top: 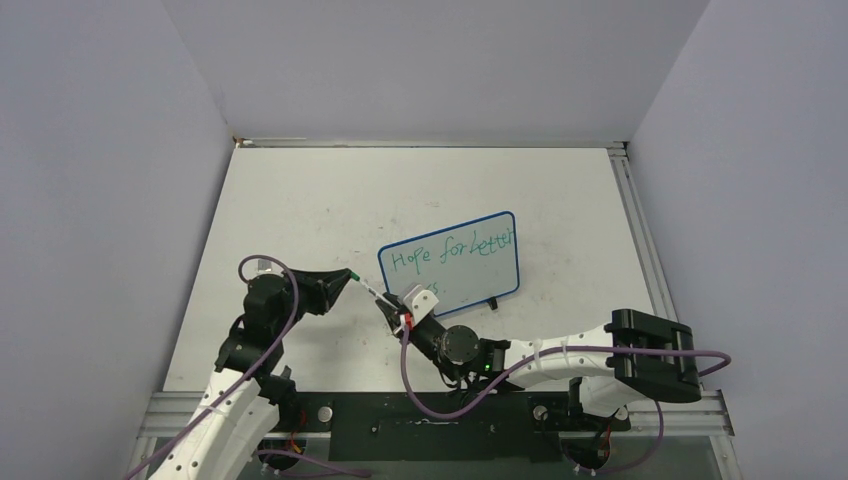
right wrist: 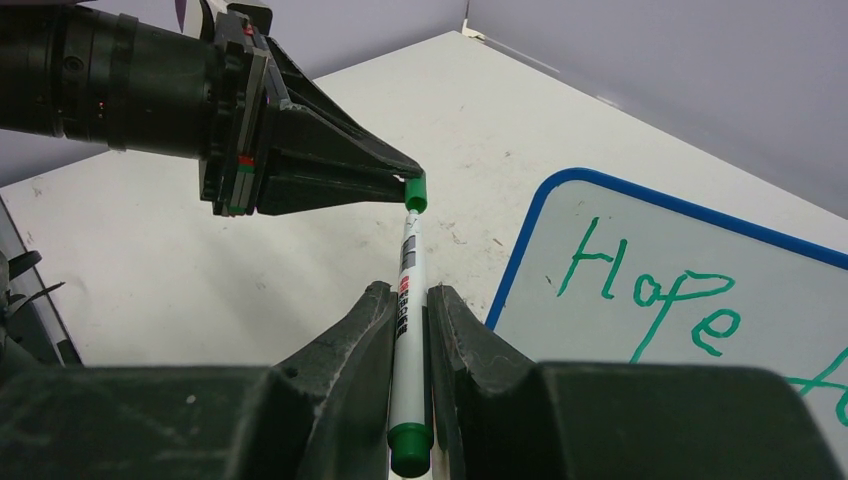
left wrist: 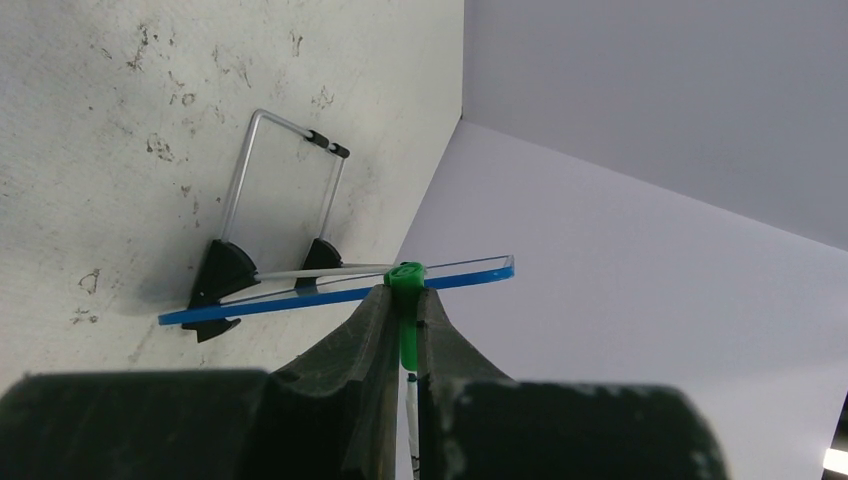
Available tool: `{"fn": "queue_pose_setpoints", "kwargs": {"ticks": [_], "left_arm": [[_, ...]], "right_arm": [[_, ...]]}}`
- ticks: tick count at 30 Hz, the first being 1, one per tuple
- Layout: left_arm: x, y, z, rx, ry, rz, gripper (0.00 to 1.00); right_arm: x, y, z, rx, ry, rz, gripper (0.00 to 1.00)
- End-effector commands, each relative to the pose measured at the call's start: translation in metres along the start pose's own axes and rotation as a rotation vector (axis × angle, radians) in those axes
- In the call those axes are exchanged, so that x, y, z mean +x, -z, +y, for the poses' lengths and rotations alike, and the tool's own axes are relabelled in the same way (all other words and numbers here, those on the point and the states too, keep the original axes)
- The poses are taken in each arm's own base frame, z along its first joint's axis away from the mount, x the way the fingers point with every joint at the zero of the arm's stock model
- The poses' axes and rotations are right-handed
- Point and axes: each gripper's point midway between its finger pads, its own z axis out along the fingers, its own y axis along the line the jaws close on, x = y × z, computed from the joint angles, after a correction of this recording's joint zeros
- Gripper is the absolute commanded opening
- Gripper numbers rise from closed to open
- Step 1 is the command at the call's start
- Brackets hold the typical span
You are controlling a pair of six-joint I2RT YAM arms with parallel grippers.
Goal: Write a sentence on the whiteboard
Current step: Close the whiteboard marker at the center of the board.
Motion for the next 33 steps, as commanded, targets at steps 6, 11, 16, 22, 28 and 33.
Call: {"fn": "queue_pose_setpoints", "kwargs": {"ticks": [6,11,16,22,28,33], "left_arm": [[0.006,0.002,-0.018,0.066,-0.005,0.010,0.00],[0.008,0.001,-0.018,0.068,-0.006,0.014,0.00],[0.012,0.001,-0.019,0.070,-0.009,0.023,0.00],[0.015,0.002,-0.024,0.081,-0.012,0.027,0.00],[0.021,0.003,-0.028,0.092,-0.015,0.040,0.00],[0.025,0.007,-0.036,0.105,-0.036,0.042,0.00]], "right_arm": [[-0.027,-0.007,-0.002,0.038,-0.048,-0.078,0.05],[-0.025,-0.008,-0.002,0.042,-0.044,-0.073,0.05],[-0.021,-0.010,-0.002,0.045,-0.037,-0.064,0.05],[-0.015,-0.014,-0.008,0.087,-0.026,-0.059,0.05],[-0.013,-0.021,-0.008,0.113,-0.007,-0.089,0.05],[-0.013,-0.024,-0.012,0.147,-0.014,-0.133,0.05]]}}
